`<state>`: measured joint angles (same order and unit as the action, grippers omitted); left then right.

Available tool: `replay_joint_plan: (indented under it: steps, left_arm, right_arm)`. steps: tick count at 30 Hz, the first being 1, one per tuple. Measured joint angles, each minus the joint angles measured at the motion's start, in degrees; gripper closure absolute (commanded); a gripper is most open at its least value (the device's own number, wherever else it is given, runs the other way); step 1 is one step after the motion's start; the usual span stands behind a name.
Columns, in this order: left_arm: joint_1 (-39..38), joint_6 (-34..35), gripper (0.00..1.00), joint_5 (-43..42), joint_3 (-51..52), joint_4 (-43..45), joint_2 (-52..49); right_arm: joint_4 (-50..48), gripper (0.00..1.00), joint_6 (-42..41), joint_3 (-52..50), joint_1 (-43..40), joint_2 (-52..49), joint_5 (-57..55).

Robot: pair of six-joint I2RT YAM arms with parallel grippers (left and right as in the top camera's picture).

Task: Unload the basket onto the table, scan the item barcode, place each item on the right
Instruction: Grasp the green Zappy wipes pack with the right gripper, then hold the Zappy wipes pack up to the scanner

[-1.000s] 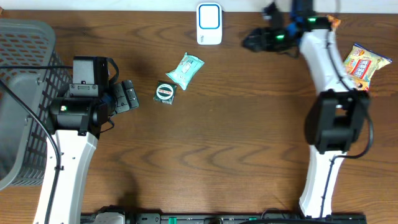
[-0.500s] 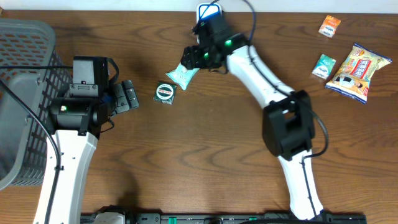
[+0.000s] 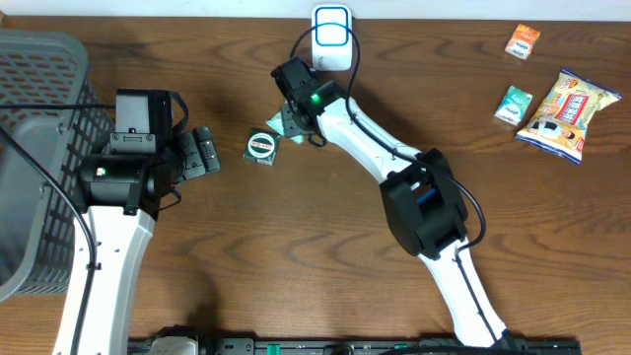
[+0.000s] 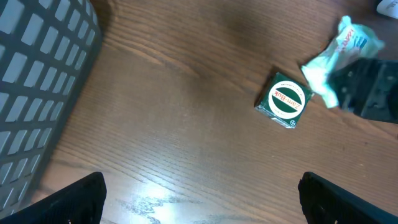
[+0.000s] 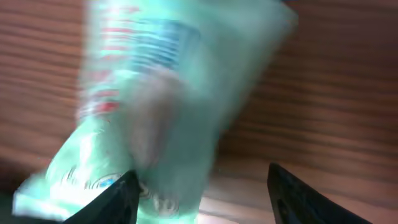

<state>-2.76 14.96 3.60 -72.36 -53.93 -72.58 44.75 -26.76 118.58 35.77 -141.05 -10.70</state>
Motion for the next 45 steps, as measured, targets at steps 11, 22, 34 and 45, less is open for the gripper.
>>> replay_joint_plan:
  steps: [11, 22, 34, 45]
  left_arm:
    - [-0.02, -0.02, 0.02, 0.0, 0.0, -0.02, 0.0]
    - [0.0, -0.02, 0.02, 0.0, 0.0, 0.0, 0.0]
    - [0.0, 0.0, 0.02, 0.0, 0.0, -0.02, 0.0]
    - [0.0, 0.0, 0.02, 0.0, 0.0, -0.02, 0.0]
  right_arm:
    - [12.22, 0.39, 1.68, -0.15, -5.81, 3.26, -8.17]
    - [2.91, 0.32, 15.52, -0.26, -5.18, 9.05, -0.37]
    - [2.1, 0.34, 23.98, -0.28, -4.52, 0.92, -5.53]
    - [2.08, 0.86, 25.99, -0.31, -2.93, -0.33, -9.53]
